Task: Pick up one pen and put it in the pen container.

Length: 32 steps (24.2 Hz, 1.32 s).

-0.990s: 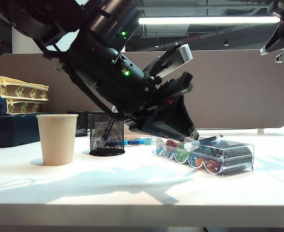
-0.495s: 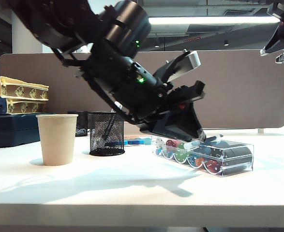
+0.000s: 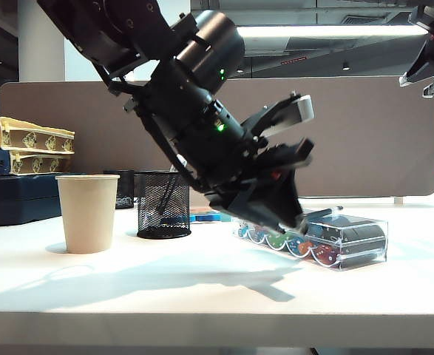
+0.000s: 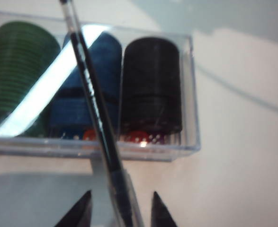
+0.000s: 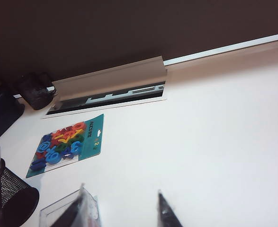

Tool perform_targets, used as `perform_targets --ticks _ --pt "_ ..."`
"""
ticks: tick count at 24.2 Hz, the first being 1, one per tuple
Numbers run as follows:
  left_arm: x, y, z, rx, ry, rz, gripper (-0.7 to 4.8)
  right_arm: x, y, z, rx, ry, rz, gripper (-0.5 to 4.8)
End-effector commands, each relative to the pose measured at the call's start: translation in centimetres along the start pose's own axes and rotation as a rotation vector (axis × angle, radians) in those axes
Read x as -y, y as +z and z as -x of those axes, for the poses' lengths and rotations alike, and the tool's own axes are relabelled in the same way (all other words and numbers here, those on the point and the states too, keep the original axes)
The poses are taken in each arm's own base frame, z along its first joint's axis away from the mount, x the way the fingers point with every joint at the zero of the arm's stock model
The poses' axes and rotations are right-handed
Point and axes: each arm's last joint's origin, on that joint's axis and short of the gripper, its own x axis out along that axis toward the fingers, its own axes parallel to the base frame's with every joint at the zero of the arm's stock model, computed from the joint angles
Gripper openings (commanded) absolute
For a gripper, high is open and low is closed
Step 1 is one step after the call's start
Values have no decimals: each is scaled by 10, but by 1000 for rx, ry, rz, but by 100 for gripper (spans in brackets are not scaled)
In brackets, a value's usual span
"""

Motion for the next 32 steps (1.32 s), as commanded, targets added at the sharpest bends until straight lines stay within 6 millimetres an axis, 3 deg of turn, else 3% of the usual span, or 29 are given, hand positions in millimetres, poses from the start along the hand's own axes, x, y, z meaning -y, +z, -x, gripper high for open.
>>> perform_targets --ticks 1,20,23,32 --pt "0 2 0 9 10 -30 154 -1 4 0 23 3 9 185" --pt "-1 5 0 44 29 -38 142 0 3 0 13 0 6 185" --pt "-1 5 0 44 29 -38 106 -1 3 0 14 0 6 185" --pt "-1 5 0 42 29 -37 73 0 2 0 11 -1 8 185"
